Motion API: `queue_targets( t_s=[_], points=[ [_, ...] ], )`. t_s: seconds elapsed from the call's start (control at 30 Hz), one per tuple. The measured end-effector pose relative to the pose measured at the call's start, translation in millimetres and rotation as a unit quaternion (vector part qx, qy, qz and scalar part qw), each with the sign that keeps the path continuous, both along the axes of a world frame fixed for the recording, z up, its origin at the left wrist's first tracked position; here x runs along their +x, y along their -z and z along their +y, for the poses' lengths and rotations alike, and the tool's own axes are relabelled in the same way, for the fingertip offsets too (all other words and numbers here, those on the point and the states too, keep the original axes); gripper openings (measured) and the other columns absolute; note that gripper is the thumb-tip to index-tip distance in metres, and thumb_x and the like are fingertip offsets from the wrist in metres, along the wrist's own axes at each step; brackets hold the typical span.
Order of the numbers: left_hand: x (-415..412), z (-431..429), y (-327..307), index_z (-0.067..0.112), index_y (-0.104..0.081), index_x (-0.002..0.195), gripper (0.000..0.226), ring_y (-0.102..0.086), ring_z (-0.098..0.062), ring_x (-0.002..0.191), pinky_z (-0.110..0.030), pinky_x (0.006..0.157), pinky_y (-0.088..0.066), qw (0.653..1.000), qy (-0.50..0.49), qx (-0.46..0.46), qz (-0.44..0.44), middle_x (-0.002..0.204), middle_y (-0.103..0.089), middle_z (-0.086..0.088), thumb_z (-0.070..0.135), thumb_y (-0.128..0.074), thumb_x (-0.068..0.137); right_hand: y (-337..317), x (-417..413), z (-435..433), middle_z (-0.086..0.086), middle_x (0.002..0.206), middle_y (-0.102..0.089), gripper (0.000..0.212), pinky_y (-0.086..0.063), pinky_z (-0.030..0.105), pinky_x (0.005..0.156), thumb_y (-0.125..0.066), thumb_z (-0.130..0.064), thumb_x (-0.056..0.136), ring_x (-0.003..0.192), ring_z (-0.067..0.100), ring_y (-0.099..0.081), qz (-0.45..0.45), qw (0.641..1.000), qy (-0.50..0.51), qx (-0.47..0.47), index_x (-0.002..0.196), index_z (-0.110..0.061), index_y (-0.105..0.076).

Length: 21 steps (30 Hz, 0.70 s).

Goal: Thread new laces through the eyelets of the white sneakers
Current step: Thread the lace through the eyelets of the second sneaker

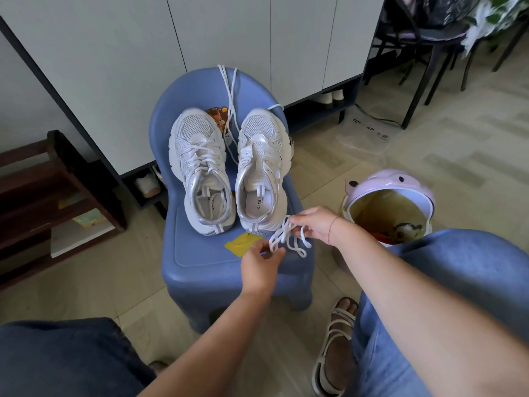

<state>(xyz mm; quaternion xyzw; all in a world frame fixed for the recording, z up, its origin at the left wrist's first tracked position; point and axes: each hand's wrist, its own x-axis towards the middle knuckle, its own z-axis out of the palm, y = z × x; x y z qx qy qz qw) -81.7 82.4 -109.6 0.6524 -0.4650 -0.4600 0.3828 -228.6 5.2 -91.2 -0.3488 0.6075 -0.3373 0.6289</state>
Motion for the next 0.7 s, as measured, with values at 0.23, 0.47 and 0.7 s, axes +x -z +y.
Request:
queue_targets(
  t_s=[0.23,0.47,0.7],
  points=[
    [10,0,-7,0.014,-0.055,0.131,0.049,-0.056,-0.014,0.091,-0.012,0.081,-0.039,0.988,0.061,-0.042,-0.136,0.123,-0.048,-0.001,0.023,-0.071,0.086,12,9,-9,0.012,0.073,-0.065,0.014,-0.050,0.033,0.066,-0.075,-0.020,0.078,0.062,0.022,-0.056,0.202,0.978,0.047,-0.020,0.069,-0.013,-0.067],
    [14,-4,-7,0.010,-0.049,0.138,0.059,-0.050,-0.019,0.122,-0.028,0.101,-0.040,0.986,0.083,-0.026,-0.144,0.138,-0.045,-0.005,0.030,-0.070,0.086,8,14,-9,0.010,0.063,-0.055,0.024,-0.056,0.027,0.052,-0.073,-0.014,0.081,0.048,0.016,-0.052,0.050,0.986,0.158,0.025,0.092,0.000,-0.057],
    [21,-9,-9,0.009,-0.054,0.131,0.052,-0.050,-0.016,0.121,-0.012,0.084,-0.031,0.987,0.067,-0.034,-0.143,0.132,-0.053,-0.004,0.031,-0.069,0.087,1,8,6,0.007,0.065,-0.054,0.019,-0.046,0.020,0.039,-0.062,-0.023,0.091,0.051,0.016,-0.051,0.104,0.989,0.104,0.011,0.086,-0.006,-0.055]
  ],
)
